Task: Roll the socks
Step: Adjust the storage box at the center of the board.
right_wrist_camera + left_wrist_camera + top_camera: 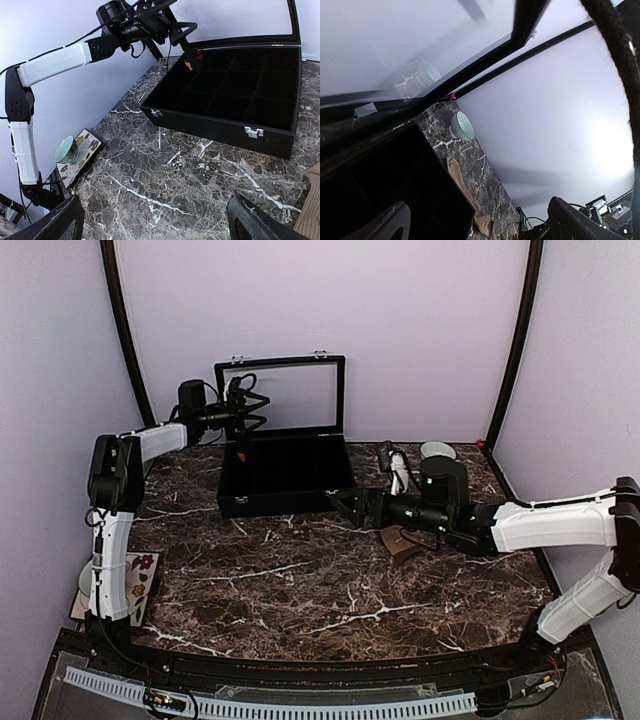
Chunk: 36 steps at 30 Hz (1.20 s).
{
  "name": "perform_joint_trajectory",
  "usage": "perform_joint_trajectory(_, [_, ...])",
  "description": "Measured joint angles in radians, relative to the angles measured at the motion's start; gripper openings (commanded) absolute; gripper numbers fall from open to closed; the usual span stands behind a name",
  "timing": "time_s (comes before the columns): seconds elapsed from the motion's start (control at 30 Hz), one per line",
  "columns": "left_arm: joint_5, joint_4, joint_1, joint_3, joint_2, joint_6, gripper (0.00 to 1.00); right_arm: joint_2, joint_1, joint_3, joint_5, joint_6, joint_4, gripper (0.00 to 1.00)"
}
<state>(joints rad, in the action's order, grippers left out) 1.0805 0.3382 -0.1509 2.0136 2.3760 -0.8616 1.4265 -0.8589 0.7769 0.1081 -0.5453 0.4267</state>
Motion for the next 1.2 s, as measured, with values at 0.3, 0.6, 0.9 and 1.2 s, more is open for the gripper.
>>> perform_joint_trajectory(0.3, [0.022, 0.054, -0.004, -0.071, 0.014, -0.071, 0.99, -0.01, 0.0, -0.002, 0.001, -0.008, 0.0, 1.0])
perform_joint_trajectory(0.6, [0.075, 0.065, -0.028, -0.047, 0.014, -0.059, 0.99, -0.01, 0.003, -0.003, -0.016, -0.012, -0.016, 1.0])
perform_joint_trajectory(0.9, [0.081, -0.333, -0.076, -0.003, -0.037, 0.382, 0.99, -0.014, 0.084, 0.061, -0.09, -0.039, -0.192, 0.99])
perform_joint_trajectory(1.2, [-0.119, -0.837, -0.208, 0.0, -0.219, 1.021, 0.99, 0.024, 0.114, 0.152, -0.321, -0.022, -0.457, 0.92])
